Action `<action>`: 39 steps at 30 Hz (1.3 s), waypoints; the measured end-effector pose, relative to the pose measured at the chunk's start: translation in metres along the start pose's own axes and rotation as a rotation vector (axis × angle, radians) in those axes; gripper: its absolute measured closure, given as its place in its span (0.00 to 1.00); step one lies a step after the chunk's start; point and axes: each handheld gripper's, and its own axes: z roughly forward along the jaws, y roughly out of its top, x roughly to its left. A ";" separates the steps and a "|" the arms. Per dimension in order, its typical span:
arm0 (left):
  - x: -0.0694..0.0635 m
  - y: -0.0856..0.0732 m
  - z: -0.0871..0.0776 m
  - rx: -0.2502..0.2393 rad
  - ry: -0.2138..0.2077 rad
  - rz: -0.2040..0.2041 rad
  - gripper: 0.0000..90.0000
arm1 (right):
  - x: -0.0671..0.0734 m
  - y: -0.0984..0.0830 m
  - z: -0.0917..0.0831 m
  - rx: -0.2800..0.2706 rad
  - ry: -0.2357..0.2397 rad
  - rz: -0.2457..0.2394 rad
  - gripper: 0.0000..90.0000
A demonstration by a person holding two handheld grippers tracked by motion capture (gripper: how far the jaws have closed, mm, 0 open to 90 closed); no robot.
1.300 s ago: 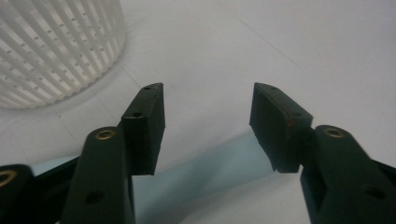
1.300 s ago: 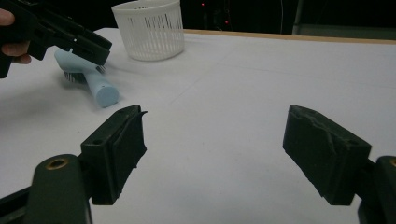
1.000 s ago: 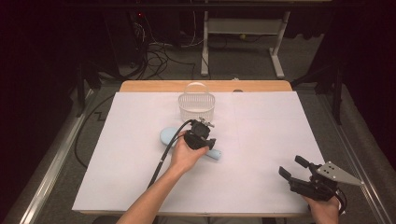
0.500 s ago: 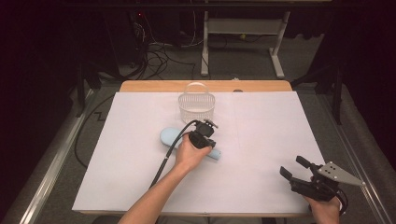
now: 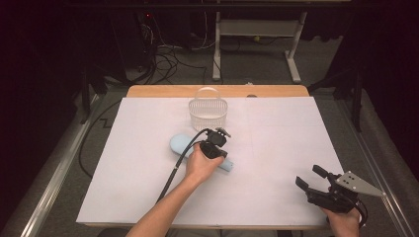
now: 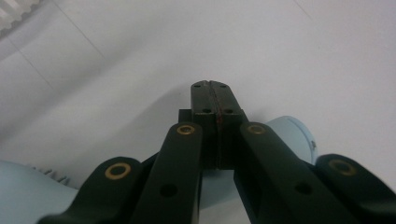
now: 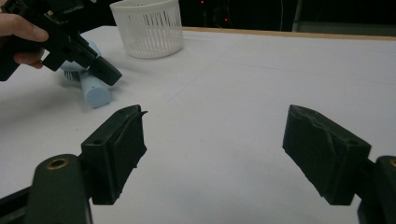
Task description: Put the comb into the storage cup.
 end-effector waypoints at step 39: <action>-0.015 -0.039 -0.014 -0.038 -0.021 0.046 1.00 | 0.002 0.000 -0.001 -0.011 0.004 -0.006 0.24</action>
